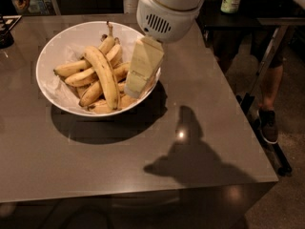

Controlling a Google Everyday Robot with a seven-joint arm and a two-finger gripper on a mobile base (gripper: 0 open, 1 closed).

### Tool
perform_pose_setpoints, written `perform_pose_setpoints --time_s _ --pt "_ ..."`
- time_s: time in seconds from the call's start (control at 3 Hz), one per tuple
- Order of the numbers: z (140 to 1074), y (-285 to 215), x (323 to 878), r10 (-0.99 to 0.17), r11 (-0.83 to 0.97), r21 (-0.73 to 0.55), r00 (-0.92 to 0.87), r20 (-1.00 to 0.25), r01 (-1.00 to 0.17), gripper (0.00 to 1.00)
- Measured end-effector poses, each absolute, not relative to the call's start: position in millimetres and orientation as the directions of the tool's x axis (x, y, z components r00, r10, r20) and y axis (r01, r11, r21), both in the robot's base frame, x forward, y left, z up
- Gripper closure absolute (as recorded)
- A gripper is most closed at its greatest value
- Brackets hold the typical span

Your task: Pick banana from white bowl

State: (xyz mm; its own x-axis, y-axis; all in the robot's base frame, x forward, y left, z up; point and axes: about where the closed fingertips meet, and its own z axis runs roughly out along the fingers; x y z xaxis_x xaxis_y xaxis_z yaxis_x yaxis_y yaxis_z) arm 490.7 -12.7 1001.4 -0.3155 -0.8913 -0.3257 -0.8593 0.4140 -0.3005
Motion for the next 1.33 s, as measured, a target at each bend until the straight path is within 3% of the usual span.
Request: perform_pose_setpoints --time_s 1.33 --pt "977 69 515 -0.923 0.303 -0.182 -0.241 -0.299 -0.935 0.00"
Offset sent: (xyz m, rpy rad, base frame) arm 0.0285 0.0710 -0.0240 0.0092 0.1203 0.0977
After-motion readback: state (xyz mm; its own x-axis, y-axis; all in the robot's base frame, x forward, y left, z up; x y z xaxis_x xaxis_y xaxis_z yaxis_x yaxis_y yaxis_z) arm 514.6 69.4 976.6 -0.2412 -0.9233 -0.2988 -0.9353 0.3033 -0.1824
